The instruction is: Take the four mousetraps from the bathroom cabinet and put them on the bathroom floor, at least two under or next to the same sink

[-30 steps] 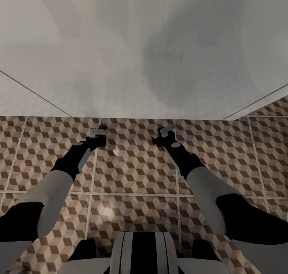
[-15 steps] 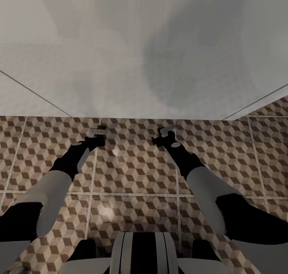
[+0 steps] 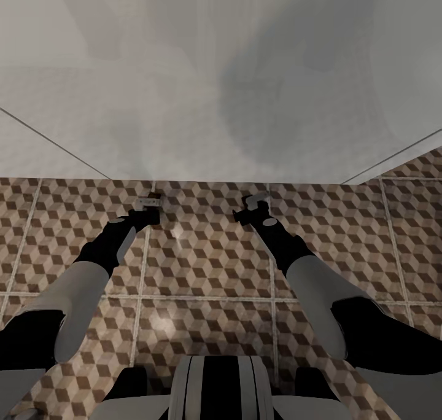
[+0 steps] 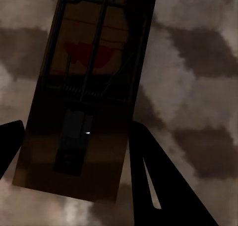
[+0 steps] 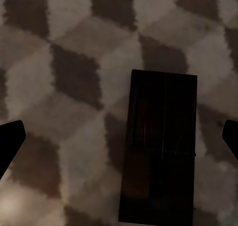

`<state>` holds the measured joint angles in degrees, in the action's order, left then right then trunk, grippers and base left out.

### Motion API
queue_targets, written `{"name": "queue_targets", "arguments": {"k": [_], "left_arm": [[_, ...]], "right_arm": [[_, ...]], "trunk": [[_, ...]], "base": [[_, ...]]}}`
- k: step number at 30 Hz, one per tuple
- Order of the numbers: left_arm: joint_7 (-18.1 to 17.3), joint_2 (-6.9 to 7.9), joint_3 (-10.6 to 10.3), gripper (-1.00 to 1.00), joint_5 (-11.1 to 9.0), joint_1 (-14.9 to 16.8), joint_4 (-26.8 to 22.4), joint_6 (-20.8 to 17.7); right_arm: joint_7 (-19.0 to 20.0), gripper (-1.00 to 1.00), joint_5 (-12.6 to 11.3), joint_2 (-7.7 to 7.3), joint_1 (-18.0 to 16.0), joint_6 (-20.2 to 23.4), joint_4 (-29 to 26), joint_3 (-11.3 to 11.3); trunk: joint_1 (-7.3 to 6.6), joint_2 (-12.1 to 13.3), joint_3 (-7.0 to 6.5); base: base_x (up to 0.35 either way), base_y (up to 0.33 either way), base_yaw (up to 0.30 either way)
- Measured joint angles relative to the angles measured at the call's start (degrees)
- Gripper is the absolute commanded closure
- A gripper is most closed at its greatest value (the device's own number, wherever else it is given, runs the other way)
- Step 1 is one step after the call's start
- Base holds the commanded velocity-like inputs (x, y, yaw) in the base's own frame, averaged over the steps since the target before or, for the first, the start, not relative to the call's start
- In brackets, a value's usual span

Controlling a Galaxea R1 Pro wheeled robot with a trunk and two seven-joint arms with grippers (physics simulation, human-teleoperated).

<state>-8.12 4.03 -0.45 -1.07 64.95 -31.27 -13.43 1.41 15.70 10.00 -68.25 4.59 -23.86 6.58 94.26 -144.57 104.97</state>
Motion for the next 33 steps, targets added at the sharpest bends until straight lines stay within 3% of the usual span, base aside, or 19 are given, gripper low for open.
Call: {"name": "queue_targets", "arguments": {"k": [33], "left_arm": [[0.17,-0.02,-0.09,1.00,0.00,0.00,0.00,-0.22]], "right_arm": [[-0.01,-1.00,-0.02,0.00,0.01,-0.06,0.00,0.00]], "trunk": [[0.00,0.00,0.00]], "base": [[0.000,0.000,0.000]]}}
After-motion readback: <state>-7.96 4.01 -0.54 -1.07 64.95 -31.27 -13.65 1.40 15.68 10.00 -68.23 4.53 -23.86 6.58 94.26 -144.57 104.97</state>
